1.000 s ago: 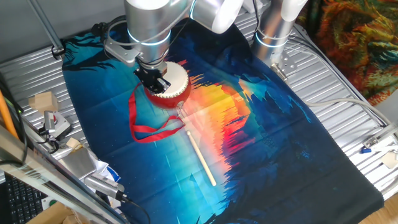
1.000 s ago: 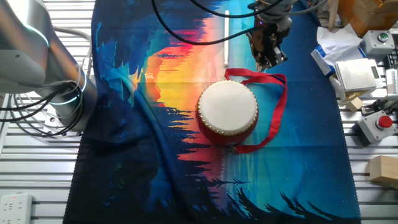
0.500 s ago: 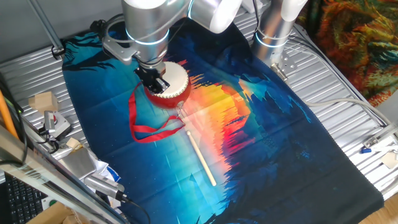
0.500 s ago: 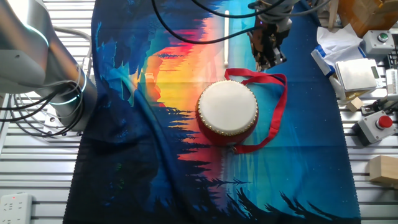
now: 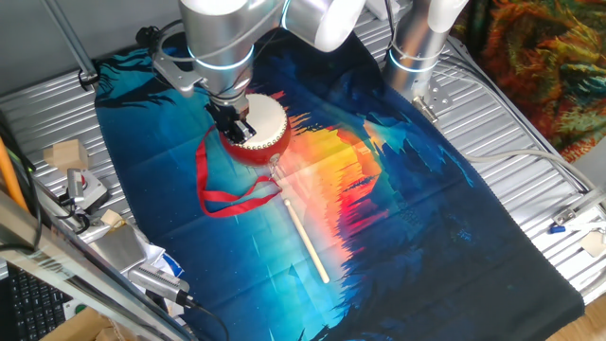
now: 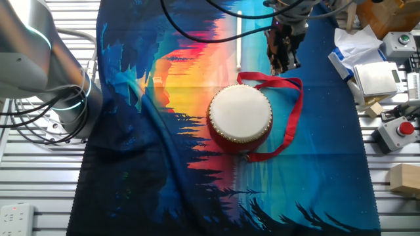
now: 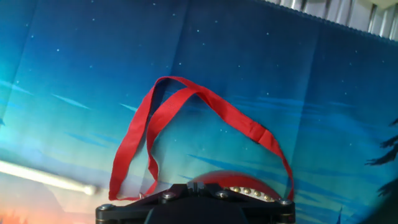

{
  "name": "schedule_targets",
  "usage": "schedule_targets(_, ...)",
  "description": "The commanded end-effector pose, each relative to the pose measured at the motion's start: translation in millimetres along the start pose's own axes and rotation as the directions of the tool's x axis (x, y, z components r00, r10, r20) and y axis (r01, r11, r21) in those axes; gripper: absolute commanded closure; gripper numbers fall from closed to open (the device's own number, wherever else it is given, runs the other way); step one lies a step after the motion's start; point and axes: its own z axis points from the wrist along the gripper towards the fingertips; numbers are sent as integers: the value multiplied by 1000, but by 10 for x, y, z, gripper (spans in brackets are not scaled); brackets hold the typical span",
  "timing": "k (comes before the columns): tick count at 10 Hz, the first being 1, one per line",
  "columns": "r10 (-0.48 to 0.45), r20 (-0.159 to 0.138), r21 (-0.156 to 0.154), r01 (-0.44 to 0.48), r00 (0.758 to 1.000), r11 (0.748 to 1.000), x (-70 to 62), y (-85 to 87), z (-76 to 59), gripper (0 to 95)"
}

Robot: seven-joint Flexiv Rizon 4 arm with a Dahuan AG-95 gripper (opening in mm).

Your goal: Play the drum

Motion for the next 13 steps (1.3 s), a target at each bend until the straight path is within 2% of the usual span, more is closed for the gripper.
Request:
schedule_targets(1,-10,6,0,10,1000,1000,1,0,0,950)
schedule_targets(2,-1,6,-4,1,1000,1000,-3,4,0,950)
schedule_targets(4,-35,19,-47,36,999,998,-39,83,-23,950)
schedule_targets(5,-41,25,-69,43,999,997,-42,176,-43,950)
schedule_targets(7,-61,10,-58,61,998,996,-67,547,-86,950)
schedule_targets(10,-199,2,-63,199,980,978,-188,1195,-75,950)
schedule_targets(11,-259,3,-62,259,966,964,-308,1511,-40,950)
schedule_targets(13,-300,4,-69,299,954,952,-513,2101,31,950)
